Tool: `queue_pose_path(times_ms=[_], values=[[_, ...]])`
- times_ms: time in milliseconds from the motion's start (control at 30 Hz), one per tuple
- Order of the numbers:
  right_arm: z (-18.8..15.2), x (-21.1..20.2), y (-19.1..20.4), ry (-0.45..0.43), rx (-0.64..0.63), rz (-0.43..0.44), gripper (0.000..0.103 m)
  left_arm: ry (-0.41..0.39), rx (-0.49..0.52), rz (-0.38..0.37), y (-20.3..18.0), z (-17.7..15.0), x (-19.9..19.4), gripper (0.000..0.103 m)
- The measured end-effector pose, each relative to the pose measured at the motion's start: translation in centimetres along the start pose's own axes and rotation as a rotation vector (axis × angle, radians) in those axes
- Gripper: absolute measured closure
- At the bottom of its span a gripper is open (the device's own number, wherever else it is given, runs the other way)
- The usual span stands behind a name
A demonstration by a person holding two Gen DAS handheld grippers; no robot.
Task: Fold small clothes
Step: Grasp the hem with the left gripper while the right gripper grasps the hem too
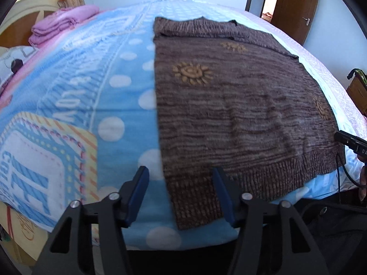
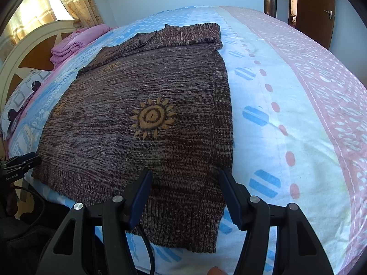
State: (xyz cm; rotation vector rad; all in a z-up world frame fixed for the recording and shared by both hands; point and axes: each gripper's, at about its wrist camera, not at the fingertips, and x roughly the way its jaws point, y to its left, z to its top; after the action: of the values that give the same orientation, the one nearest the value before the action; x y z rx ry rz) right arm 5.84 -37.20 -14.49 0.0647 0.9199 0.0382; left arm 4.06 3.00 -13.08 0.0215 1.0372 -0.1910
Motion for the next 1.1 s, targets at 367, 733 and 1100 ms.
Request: queue_pose_path(times_ms=[367, 733, 1100], values=[[-0.9, -0.2, -0.2, 0.0, 0.011, 0.011, 0.041, 0.02, -0.026, -0.044, -0.2, -0.9, 0.2, 0.067], [-2.7, -1.3, -1.6, 0.022, 0.05, 0.013, 0.041, -0.042, -0.026, -0.106, 0.4, -0.2, -1.7, 0.095], [-2.9, -2.9, -1.9, -0.008, 0.064, 0.175, 0.096, -0.063, -0.036, -0.115, 0.7, 0.2, -2.0, 0.095]])
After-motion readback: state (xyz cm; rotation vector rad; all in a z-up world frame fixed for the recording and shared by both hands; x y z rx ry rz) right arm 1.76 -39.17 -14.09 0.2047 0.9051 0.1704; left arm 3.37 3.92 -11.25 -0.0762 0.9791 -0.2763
